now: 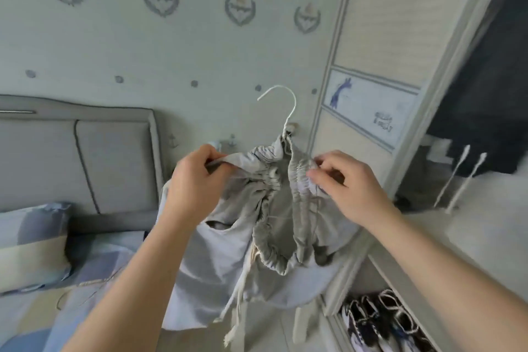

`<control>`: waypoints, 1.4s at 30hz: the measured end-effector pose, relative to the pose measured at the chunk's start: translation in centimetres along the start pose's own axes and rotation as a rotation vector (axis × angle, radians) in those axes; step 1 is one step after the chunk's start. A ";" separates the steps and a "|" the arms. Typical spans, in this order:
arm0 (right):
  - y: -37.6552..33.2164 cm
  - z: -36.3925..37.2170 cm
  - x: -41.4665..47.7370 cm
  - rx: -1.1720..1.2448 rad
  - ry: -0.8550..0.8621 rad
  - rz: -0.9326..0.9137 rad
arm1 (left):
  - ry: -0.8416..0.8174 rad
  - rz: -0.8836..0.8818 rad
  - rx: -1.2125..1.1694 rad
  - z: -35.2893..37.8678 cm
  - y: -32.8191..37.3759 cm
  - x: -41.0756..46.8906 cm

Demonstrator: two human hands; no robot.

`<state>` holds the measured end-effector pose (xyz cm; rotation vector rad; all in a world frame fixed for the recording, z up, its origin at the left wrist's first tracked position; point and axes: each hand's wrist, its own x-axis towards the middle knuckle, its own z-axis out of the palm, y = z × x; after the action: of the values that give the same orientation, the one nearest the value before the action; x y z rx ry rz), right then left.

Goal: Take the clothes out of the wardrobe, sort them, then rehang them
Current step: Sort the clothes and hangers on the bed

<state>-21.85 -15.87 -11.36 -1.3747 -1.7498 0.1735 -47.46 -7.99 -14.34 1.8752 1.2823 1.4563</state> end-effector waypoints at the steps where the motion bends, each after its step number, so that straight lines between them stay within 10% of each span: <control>1: 0.7 -2.6 -0.1 -0.042 0.036 0.026 | -0.024 0.041 -0.013 2.2 2.0 0.7; 16: 6.1 -34.5 -1.5 -0.487 0.273 0.296 | -0.477 0.558 -0.252 27.9 27.5 9.6; 32: 2.7 -51.8 1.5 -0.875 0.775 0.773 | -0.737 0.915 -0.415 44.9 45.5 15.7; 42: 5.5 -53.3 8.1 0.151 1.016 0.723 | -0.887 1.031 -0.526 45.7 47.8 19.0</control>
<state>19.18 -27.62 22.01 -1.5293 -0.3759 -0.0175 13.78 -5.62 16.92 2.3880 -0.5104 0.8979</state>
